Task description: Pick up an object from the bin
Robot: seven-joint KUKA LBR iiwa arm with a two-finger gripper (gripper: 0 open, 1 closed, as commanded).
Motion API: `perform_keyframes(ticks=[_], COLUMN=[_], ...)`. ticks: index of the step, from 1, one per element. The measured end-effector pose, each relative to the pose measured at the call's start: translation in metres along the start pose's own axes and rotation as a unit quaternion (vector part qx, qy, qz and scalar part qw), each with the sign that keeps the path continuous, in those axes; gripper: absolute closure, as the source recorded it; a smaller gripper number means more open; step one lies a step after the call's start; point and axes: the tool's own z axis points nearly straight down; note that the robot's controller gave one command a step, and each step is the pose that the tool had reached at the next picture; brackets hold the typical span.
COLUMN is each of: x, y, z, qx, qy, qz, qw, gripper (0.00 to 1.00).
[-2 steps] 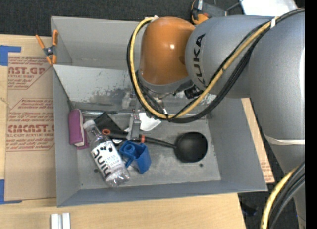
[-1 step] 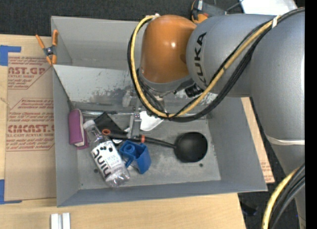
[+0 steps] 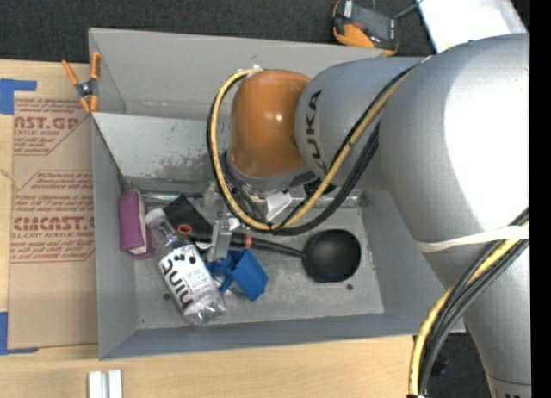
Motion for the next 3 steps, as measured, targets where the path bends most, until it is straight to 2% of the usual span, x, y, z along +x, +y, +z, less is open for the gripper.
perform_keyframes(ticks=[1, 3], x=[-0.0029, -0.0029], y=[-0.0049, -0.0051], z=[0.0183, 0.0183], qx=[-0.001, -0.001], qy=[-0.0041, -0.0041], qz=[0.019, 0.019], qw=[0.9998, 0.9998], gripper=[1.0, 1.0])
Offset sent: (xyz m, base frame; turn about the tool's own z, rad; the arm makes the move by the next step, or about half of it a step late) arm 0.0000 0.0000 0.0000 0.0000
